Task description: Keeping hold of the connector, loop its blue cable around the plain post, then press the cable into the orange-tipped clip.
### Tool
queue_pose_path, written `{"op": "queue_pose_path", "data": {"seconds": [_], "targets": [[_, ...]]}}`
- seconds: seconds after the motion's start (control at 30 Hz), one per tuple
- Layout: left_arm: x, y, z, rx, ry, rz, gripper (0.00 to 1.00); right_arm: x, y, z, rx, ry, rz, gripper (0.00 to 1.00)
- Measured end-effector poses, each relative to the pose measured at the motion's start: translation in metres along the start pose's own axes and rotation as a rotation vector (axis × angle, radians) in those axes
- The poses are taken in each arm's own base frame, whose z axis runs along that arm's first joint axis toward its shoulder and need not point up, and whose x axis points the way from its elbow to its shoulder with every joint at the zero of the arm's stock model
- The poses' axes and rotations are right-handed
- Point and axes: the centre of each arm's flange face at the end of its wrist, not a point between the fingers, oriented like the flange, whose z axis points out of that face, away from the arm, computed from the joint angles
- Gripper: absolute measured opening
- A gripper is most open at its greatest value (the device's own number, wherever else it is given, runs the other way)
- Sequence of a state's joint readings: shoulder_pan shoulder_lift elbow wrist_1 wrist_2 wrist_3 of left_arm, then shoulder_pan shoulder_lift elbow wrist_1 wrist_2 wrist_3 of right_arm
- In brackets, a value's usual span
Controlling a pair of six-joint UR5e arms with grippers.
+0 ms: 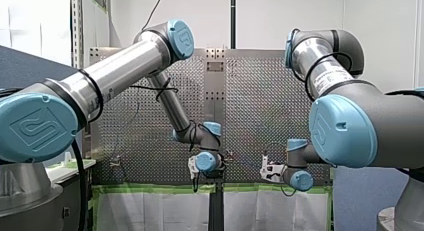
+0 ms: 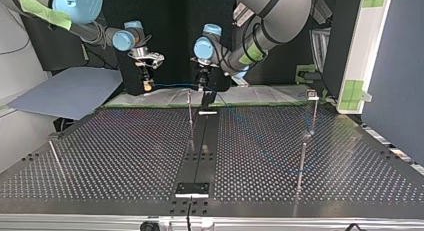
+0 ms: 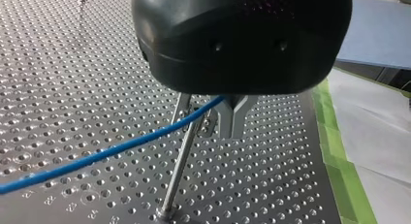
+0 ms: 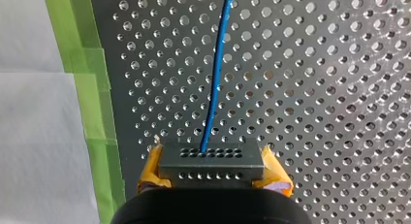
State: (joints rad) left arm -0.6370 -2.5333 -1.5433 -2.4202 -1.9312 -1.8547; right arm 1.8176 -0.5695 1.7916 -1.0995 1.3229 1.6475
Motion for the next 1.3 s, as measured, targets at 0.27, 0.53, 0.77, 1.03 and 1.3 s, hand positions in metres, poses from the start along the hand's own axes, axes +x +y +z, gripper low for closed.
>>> {"op": "queue_pose_path", "data": {"seconds": [0.27,0.53,0.77,1.03,1.3], "targets": [[-0.003,-0.004,0.001,-0.001,0.011,0.017,0.0,0.007,0.0,0.002,0.002,0.009,-0.007,0.0],[-0.004,-0.002,0.003,-0.005,0.009,0.008,0.0,0.01,0.001,0.006,0.002,0.011,0.002,0.0],[-0.005,0.001,0.006,-0.007,0.0,-0.01,0.0,0.011,0.002,0.007,-0.001,0.014,0.021,0.0],[-0.008,0.003,0.01,-0.003,-0.019,-0.031,0.0,0.013,0.002,0.01,0.0,0.019,0.037,0.0],[-0.01,0.004,0.013,0.0,-0.022,-0.034,0.0,0.014,0.001,0.012,0.005,0.023,0.042,0.0]]}}
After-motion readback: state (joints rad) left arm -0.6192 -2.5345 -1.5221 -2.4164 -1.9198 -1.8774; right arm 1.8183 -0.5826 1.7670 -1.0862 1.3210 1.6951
